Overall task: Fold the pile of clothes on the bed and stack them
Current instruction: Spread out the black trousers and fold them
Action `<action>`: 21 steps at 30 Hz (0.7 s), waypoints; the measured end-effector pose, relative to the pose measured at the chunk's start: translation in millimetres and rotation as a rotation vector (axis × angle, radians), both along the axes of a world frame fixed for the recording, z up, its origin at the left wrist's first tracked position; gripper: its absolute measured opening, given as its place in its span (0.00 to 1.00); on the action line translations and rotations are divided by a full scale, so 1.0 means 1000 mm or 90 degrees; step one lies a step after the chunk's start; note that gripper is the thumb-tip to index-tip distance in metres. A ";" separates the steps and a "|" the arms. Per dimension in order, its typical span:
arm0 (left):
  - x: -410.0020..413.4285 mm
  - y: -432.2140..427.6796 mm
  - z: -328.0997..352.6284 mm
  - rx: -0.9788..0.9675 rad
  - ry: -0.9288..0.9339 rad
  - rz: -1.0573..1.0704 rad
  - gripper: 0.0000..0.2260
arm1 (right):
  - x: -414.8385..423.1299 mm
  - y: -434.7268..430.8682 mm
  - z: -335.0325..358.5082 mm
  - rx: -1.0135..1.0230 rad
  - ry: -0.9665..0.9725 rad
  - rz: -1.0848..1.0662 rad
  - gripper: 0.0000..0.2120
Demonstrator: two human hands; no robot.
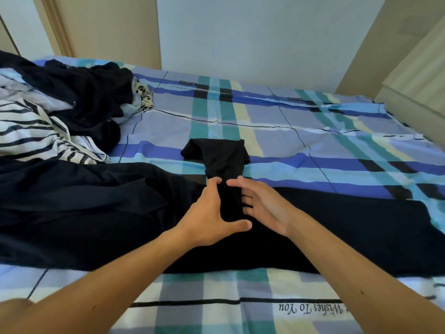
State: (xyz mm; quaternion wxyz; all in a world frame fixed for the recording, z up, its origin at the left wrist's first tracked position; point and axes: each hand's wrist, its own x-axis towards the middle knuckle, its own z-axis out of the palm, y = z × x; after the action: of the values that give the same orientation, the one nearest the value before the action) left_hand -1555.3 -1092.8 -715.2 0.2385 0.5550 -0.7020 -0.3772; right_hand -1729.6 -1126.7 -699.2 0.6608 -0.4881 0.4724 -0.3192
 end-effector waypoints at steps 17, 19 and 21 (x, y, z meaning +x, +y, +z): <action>-0.003 0.015 0.013 -0.128 -0.237 -0.483 0.25 | -0.042 -0.028 -0.008 0.008 0.125 -0.253 0.28; -0.007 0.018 0.011 -0.165 -0.244 -0.474 0.20 | -0.036 -0.039 -0.015 -0.010 0.105 -0.260 0.32; -0.009 0.019 0.009 -0.186 -0.238 -0.457 0.18 | -0.028 -0.046 -0.018 0.021 0.066 -0.245 0.29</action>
State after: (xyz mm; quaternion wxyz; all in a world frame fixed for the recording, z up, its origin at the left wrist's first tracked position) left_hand -1564.4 -1073.4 -706.0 0.0371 0.2947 -0.9278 -0.2255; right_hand -1757.9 -1172.9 -717.5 0.5704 -0.3936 0.5955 -0.4064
